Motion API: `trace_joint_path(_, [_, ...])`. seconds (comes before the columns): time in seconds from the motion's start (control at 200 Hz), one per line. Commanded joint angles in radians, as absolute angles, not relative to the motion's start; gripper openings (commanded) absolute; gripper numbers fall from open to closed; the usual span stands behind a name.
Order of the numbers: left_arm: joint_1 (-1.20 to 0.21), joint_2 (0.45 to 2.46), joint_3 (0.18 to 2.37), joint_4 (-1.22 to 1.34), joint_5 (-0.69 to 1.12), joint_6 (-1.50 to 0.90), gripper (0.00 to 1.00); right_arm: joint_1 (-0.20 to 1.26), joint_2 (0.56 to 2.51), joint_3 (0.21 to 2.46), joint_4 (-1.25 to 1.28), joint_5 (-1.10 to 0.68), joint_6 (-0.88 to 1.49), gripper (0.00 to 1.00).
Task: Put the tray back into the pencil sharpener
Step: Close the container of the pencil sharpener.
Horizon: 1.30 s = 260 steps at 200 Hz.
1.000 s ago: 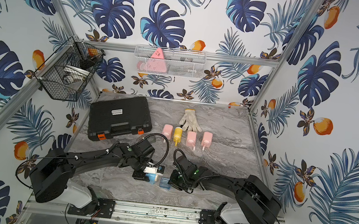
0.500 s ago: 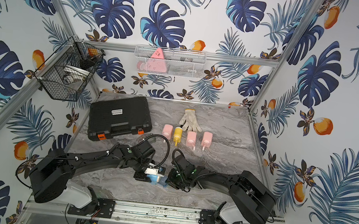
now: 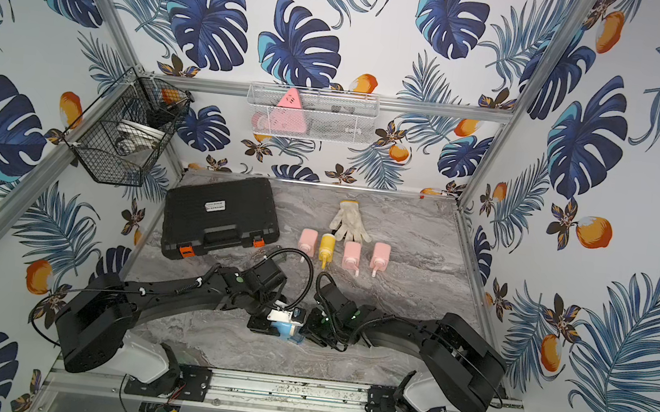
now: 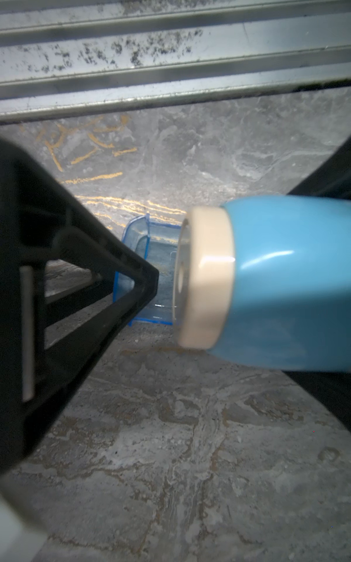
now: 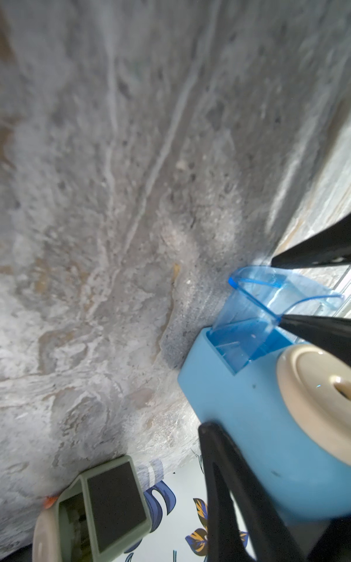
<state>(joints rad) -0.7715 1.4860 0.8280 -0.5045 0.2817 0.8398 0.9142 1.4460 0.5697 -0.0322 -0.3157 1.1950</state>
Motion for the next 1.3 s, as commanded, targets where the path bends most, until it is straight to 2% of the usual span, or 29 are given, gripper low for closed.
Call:
trace_joint_path(0.0, [-0.775, 1.496, 0.815, -0.517, 0.281, 0.860, 0.59, 0.913, 1.402, 0.549, -0.013, -0.306, 1.219, 0.32])
trace_joint_path(0.14, [-0.775, 1.496, 0.813, -0.510, 0.279, 0.859, 0.59, 0.902, 1.268, 0.495, -0.091, -0.216, 1.228, 0.38])
trace_joint_path(0.21, [-0.775, 1.499, 0.815, -0.511, 0.279, 0.856, 0.59, 0.901, 1.218, 0.465, -0.133, -0.161, 1.235, 0.37])
trace_joint_path(0.265, [-0.776, 1.503, 0.816, -0.508, 0.279, 0.855, 0.59, 0.901, 1.207, 0.451, -0.153, -0.145, 1.234, 0.33])
trace_joint_path(0.401, [-0.776, 1.509, 0.818, -0.508, 0.281, 0.853, 0.58, 0.906, 1.275, 0.436, -0.068, -0.220, 1.229, 0.22])
trace_joint_path(0.551, [-0.777, 1.507, 0.815, -0.505, 0.282, 0.851, 0.58, 0.932, 1.358, 0.453, 0.051, -0.261, 1.231, 0.17])
trace_joint_path(0.861, [-0.778, 1.517, 0.817, -0.500, 0.288, 0.851, 0.58, 0.936, 1.491, 0.460, 0.272, -0.335, 1.273, 0.15])
trace_joint_path(1.297, [-0.779, 1.523, 0.819, -0.500, 0.285, 0.846, 0.57, 0.936, 1.574, 0.458, 0.387, -0.360, 1.308, 0.16])
